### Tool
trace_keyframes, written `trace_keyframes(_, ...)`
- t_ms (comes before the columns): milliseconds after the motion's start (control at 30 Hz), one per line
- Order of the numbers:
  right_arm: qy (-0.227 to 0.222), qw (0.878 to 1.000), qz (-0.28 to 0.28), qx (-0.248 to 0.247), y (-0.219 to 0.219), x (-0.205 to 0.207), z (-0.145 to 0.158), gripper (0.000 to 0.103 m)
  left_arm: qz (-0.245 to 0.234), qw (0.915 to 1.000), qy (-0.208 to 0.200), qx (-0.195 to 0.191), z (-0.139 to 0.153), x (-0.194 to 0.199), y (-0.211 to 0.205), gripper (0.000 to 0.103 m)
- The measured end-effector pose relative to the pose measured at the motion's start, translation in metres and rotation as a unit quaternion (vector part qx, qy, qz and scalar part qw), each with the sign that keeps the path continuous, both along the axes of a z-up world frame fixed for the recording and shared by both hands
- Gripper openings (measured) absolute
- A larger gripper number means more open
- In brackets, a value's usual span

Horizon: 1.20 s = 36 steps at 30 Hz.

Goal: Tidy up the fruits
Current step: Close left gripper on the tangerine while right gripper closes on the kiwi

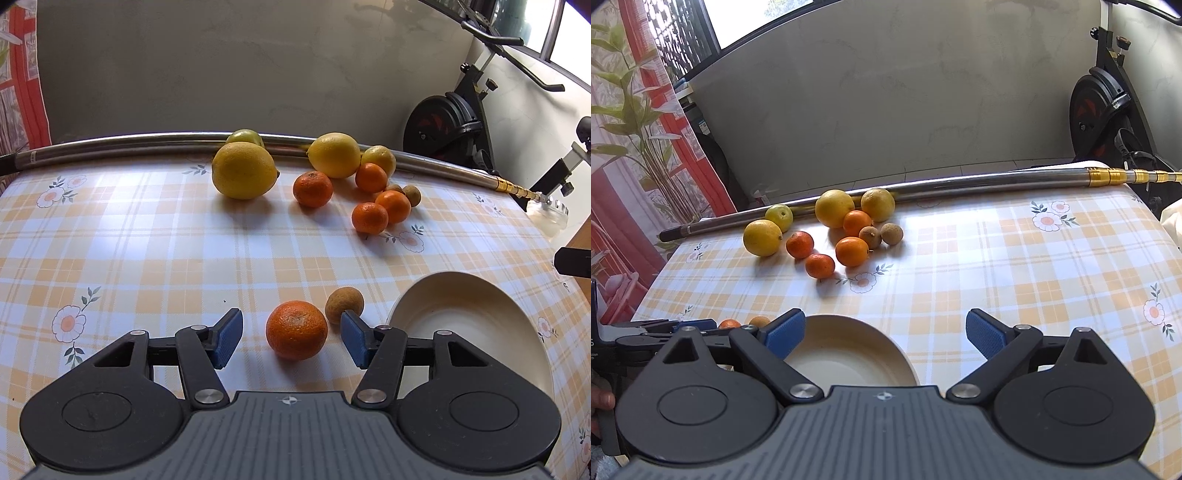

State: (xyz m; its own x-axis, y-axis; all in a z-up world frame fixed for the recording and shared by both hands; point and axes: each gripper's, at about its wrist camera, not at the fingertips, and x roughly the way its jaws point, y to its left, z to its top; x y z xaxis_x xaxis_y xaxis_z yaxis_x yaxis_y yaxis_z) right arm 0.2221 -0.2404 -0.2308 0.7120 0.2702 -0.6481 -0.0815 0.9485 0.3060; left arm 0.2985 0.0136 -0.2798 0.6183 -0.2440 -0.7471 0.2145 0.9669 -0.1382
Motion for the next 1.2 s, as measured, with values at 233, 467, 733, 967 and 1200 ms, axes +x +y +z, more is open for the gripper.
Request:
trace_keyframes(233,0.004,1.0,0.009,-0.005,0.003,0.002,-0.001,0.095,-0.003,1.0,0.007,0.004,-0.009,0.001,-0.003,0.039)
trace_keyframes(467,0.02,0.999,0.039,-0.015,0.017,0.013,-0.003,0.084,0.012,0.9996,-0.012,0.022,0.0,-0.014,0.01,0.038)
trace_keyframes(733,0.029,0.992,0.115,-0.039,0.06,0.036,-0.006,0.074,0.039,0.9984,-0.034,0.024,0.023,-0.035,0.035,0.038)
trace_keyframes(967,0.042,0.978,0.196,-0.049,0.112,0.062,-0.018,0.048,0.079,0.9957,-0.043,0.02,0.041,-0.041,0.06,0.038)
trace_keyframes(1200,0.053,0.965,0.241,-0.082,0.156,0.077,-0.029,0.039,0.1,0.9941,-0.042,0.009,0.044,-0.045,0.078,0.038)
